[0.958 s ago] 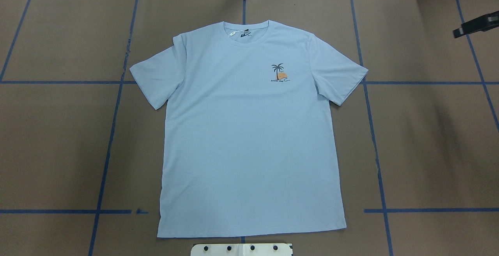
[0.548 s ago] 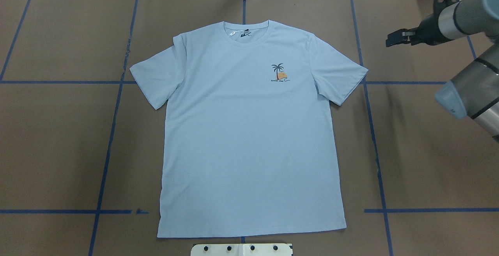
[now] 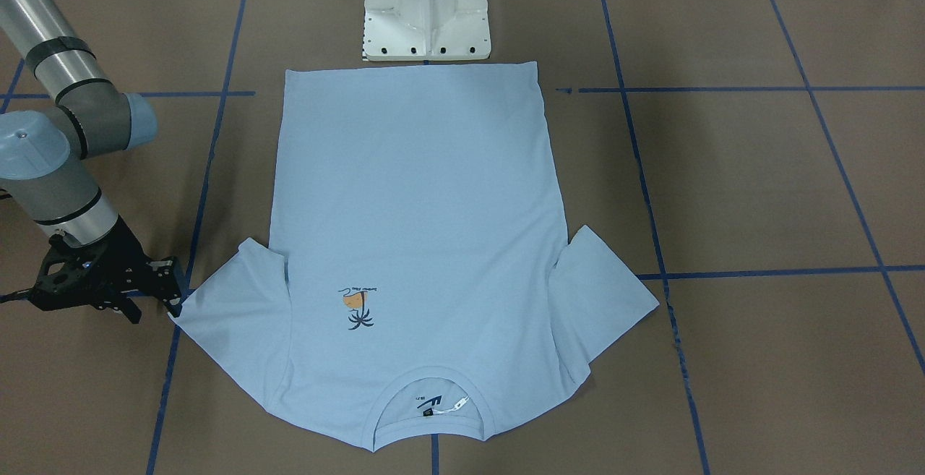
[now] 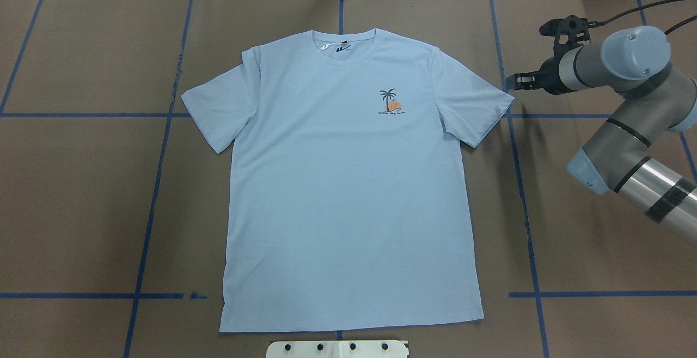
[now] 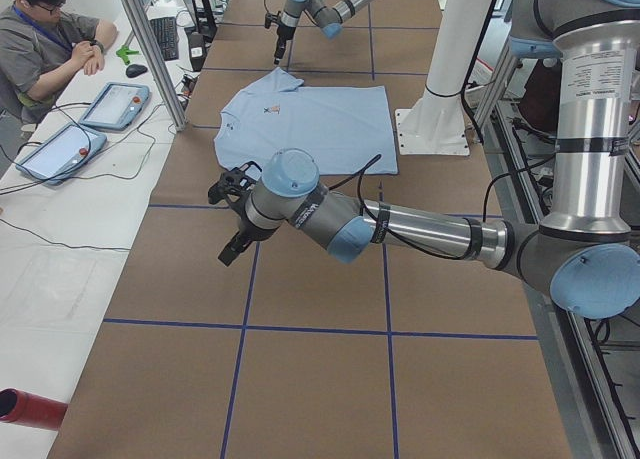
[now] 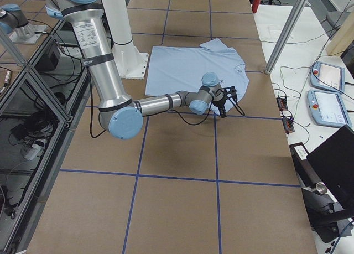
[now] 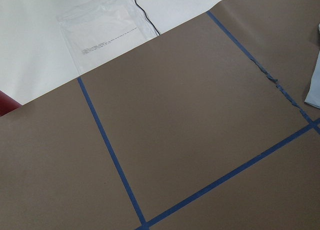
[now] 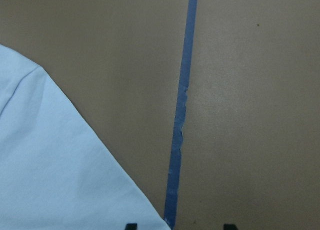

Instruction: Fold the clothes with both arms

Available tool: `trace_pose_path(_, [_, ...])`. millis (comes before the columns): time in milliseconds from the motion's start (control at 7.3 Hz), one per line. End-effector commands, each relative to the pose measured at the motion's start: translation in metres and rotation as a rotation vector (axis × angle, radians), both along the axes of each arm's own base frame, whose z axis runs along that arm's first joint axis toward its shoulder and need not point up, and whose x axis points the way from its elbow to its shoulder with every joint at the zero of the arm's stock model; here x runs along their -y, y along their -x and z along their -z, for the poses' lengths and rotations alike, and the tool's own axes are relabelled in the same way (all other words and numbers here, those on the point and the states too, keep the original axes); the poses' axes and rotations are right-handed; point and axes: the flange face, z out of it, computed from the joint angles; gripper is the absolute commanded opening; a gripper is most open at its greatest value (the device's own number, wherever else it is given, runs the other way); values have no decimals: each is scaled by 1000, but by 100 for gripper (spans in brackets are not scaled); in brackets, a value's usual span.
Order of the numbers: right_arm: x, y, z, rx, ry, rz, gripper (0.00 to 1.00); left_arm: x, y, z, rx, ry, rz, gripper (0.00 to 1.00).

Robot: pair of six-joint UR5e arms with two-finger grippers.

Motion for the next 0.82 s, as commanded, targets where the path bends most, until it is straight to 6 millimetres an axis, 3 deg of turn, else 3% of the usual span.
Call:
trace_pose_path(0, [-5,14,-7,-15,4,3,58,0,-1,1,0,-1,-1,100])
trace_pose_path(548, [-9,23,-11,-26,5,10,47,0,0,1,0,-2,-1,100])
trace_pose_path(685, [-9,25,-8,-23,1,12,34,0,-1,1,0,-2,-2,100])
